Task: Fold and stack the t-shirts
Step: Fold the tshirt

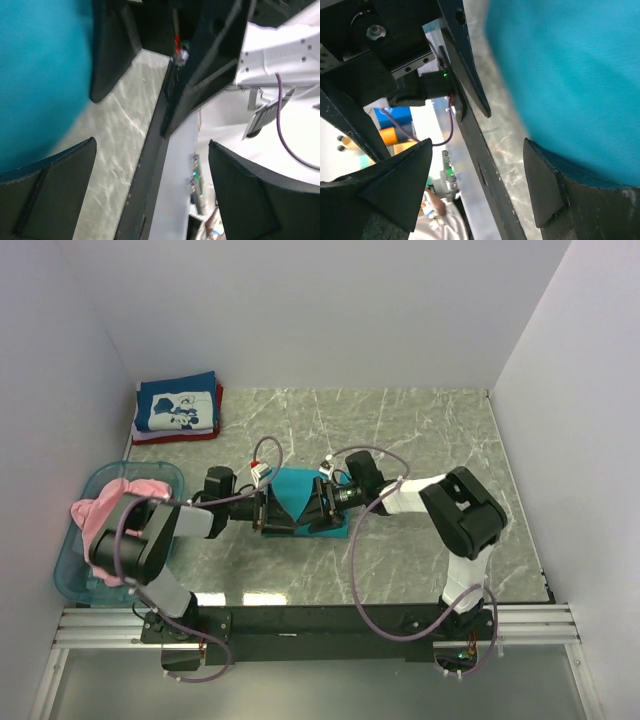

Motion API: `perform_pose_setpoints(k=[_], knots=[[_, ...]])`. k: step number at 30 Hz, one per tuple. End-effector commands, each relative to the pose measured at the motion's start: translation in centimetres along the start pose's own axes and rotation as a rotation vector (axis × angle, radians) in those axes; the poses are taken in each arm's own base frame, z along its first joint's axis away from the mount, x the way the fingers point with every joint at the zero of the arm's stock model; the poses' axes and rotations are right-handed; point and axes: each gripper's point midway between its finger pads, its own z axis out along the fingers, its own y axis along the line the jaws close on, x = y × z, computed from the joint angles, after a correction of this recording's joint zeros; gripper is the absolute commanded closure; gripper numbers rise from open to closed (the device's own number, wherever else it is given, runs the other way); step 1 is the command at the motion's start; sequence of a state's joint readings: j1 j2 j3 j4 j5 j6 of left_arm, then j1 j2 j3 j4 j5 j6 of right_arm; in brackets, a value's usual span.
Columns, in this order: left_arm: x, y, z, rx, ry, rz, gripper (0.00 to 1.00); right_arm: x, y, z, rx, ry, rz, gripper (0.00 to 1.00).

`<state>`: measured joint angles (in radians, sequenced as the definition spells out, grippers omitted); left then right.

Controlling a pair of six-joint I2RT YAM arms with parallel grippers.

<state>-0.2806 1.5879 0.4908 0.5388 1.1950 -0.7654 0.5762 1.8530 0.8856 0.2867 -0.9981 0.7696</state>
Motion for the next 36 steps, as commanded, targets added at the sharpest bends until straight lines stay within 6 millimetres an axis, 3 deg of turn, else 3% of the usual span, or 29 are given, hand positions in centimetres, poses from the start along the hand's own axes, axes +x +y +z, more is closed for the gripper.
perform_pose_setpoints(k=[1, 5, 8, 11, 13, 15, 19, 21, 22, 23, 26, 30, 32, 36], knots=[[-2.1, 0.7, 0.8, 0.035, -0.044, 0.010, 0.01, -1.3, 0.9, 0.5, -0.070, -0.025, -0.018, 0.20], [-2.7, 4.5, 1.0, -0.035, -0.060, -0.062, 0.01, -1.0, -2.6, 1.0, -0.011, -0.017, 0.030, 0.20], [-2.9, 8.1, 0.1, -0.108, -0.093, -0.163, 0.01, -1.2, -5.6, -0.1, 0.042, -0.041, 0.089, 0.20], [-2.8, 9.9, -1.3, -0.135, -0.126, -0.242, 0.01, -0.6, -7.9, -1.4, 0.077, -0.027, 0.132, 0.22], [-2.2, 10.2, -1.8, -0.125, -0.119, -0.272, 0.01, 0.7, -8.8, -2.0, 0.102, 0.010, 0.163, 0.22], [-2.0, 9.7, -2.2, -0.123, -0.120, -0.273, 0.01, 1.8, -9.2, -2.8, 0.124, 0.034, 0.147, 0.23], [-1.5, 9.3, -2.9, -0.131, -0.106, -0.287, 0.01, 1.8, -9.7, -4.4, 0.155, 0.029, 0.127, 0.23], [-2.2, 9.1, -4.0, -0.140, -0.124, -0.239, 0.01, 2.2, -9.7, -5.3, 0.182, 0.054, 0.129, 0.23], [-1.4, 9.0, -4.5, -0.153, -0.102, -0.302, 0.01, 1.9, -9.9, -6.1, 0.189, 0.048, 0.127, 0.24], [-1.7, 9.1, -5.3, -0.159, -0.109, -0.234, 0.01, 1.8, -9.8, -6.6, 0.193, 0.058, 0.078, 0.25], [-2.7, 7.1, -6.9, -0.163, -0.103, -0.139, 0.01, 0.4, -7.6, -8.3, 0.190, 0.085, -0.018, 0.28], [-6.2, 3.2, -7.9, -0.159, -0.143, 0.070, 0.01, -1.6, -3.2, -9.8, 0.159, 0.074, -0.139, 0.30], [-8.0, 1.9, -7.9, -0.145, -0.186, 0.108, 0.01, -1.8, -1.9, -10.2, 0.131, 0.077, -0.190, 0.33], [-10.9, -0.7, -5.8, -0.115, -0.207, 0.200, 0.01, -0.7, -1.8, -10.3, 0.102, 0.115, -0.183, 0.39]])
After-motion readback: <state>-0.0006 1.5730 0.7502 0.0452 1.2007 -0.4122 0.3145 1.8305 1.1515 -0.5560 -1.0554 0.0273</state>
